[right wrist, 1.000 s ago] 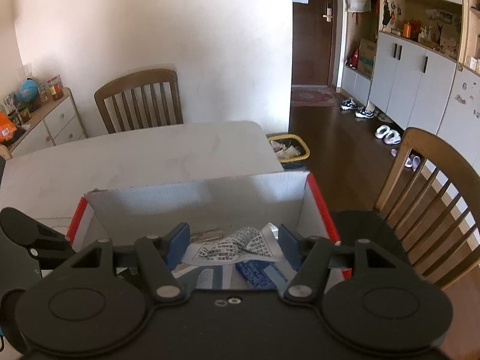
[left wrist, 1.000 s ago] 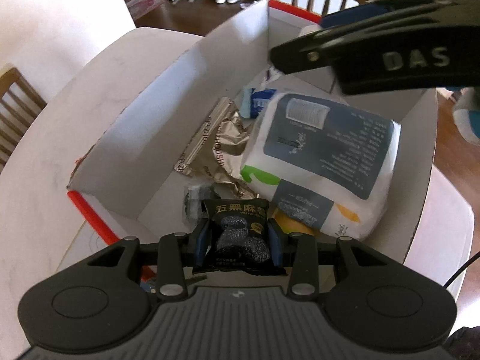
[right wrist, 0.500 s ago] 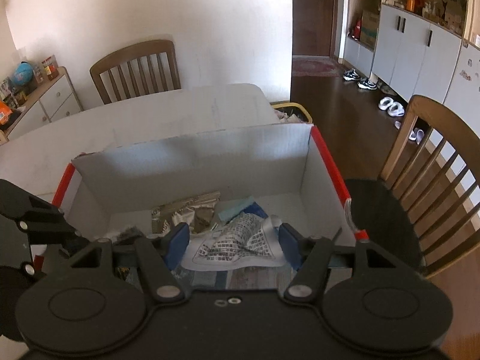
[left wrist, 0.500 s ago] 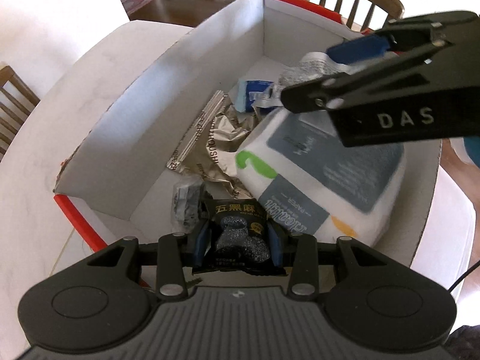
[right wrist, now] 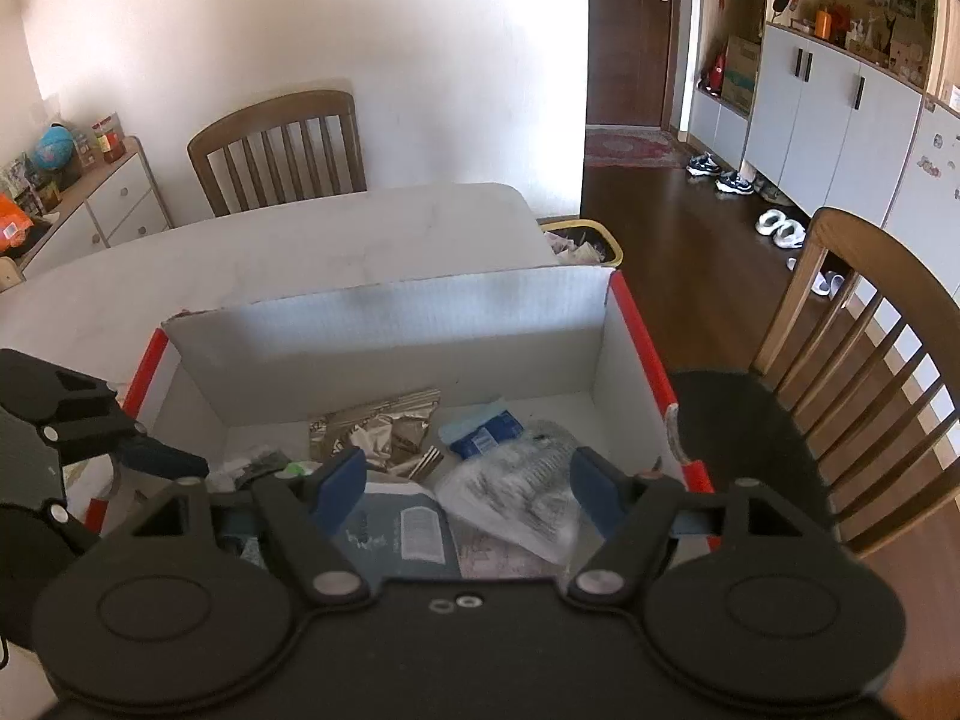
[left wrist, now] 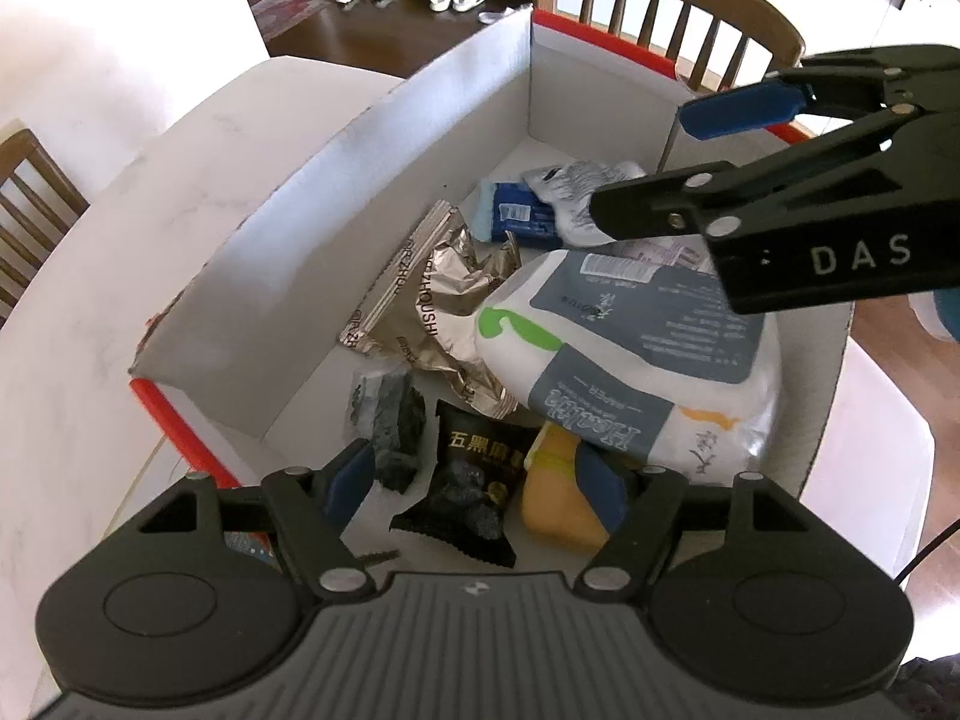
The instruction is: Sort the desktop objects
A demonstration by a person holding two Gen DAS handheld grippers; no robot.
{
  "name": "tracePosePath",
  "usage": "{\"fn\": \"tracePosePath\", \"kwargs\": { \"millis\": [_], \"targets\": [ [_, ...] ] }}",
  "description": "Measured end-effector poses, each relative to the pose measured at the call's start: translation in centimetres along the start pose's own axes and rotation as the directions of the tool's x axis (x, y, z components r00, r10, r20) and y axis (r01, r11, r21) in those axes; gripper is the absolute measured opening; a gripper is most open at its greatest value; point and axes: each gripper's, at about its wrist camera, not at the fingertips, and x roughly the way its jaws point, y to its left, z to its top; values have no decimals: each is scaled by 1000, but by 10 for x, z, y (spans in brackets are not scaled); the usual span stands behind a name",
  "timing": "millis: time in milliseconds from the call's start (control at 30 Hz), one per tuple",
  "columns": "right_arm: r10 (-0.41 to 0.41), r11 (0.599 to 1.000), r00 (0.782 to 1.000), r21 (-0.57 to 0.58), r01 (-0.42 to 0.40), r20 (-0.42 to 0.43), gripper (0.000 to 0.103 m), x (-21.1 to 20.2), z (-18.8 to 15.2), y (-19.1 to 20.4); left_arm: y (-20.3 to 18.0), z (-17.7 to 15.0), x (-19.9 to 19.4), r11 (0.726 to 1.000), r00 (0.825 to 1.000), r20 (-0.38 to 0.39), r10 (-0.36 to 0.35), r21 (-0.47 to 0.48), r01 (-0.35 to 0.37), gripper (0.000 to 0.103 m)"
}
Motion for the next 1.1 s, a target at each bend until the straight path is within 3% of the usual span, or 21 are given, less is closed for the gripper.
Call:
{"fn": "tracePosePath", "kwargs": {
  "millis": [600, 1100],
  "targets": [
    [33, 999, 999, -43, -32, 14, 76, -44, -8, 15, -2, -22, -49, 998, 991, 133, -27, -59, 35, 73],
    [71, 996, 997, -64, -70, 26, 77, -84, -27, 39, 5, -58, -82, 983, 967, 243, -79, -142, 116, 73]
  ]
}}
